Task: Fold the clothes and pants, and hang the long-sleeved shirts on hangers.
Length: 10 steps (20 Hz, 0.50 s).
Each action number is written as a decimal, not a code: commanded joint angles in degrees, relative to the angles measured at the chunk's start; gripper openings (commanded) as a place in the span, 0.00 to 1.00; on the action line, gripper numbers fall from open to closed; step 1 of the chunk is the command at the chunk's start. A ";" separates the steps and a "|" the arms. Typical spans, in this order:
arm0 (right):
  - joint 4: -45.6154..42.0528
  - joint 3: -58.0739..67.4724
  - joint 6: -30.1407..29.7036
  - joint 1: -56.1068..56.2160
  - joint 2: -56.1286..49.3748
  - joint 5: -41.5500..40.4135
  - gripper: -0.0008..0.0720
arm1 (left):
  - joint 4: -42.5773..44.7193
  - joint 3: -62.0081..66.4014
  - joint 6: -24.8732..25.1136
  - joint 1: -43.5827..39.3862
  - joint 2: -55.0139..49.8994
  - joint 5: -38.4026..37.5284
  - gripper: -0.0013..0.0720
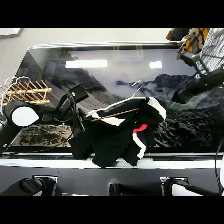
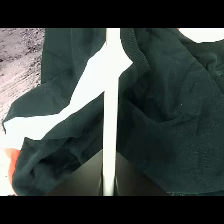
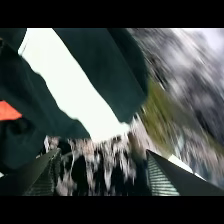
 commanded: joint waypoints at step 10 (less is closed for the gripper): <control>10.54 -0.20 -18.18 6.27 -13.51 -5.51 0.66 | 0.04 -0.02 0.00 0.02 -0.04 -0.07 0.07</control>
